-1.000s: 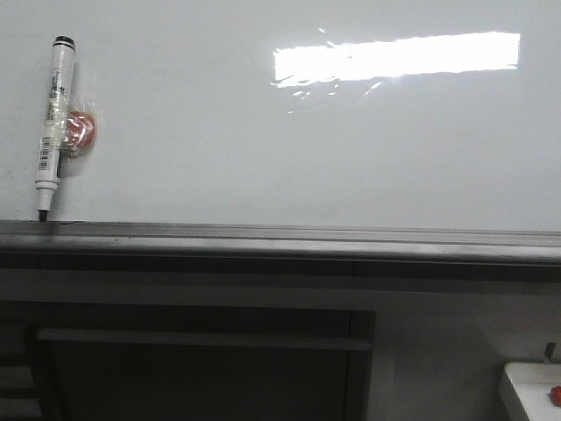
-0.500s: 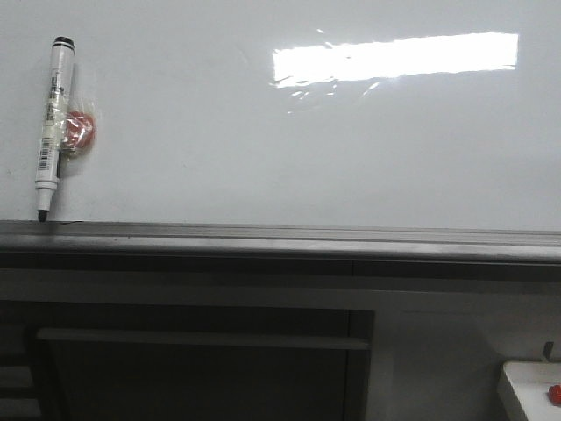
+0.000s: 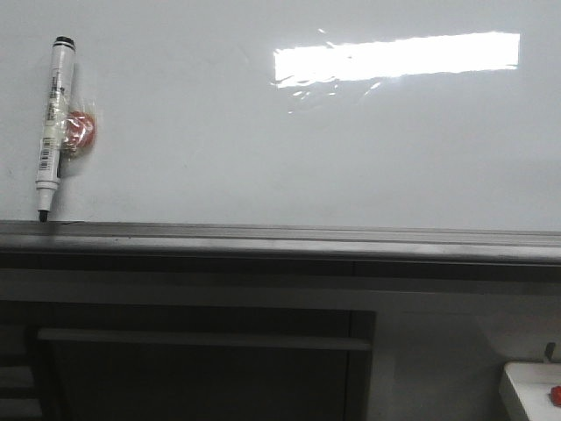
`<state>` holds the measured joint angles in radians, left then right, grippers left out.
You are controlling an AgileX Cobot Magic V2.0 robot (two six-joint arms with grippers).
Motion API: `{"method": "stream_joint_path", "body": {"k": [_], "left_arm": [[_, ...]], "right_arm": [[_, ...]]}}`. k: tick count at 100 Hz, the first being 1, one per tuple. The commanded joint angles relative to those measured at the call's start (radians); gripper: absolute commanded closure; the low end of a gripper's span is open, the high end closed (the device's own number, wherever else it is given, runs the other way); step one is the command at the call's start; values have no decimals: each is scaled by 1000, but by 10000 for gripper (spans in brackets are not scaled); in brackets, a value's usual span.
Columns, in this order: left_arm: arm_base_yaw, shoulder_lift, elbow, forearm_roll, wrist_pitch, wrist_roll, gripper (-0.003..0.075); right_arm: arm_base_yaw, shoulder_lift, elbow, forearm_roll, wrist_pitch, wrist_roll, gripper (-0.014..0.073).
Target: Write number 0 on whiteboard
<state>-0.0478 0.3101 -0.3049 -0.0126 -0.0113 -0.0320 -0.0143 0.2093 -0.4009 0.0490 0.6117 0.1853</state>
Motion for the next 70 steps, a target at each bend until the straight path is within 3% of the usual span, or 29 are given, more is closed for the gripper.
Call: {"method": "stream_joint_path", "body": {"k": [1, 31, 55, 70], "left_arm": [[-17, 27, -32, 21, -100, 0, 280], [-184, 165, -32, -38, -167, -5, 281], [-357, 349, 27, -43, -381, -5, 358], [-435, 499, 54, -109, -485, -5, 363]], "right_arm": [[-5, 20, -36, -9, -103, -3, 643], [-5, 20, -36, 70, -122, -2, 643], [-5, 20, -36, 70, -61, -2, 643], [-5, 20, -36, 70, -57, -11, 643]]}}
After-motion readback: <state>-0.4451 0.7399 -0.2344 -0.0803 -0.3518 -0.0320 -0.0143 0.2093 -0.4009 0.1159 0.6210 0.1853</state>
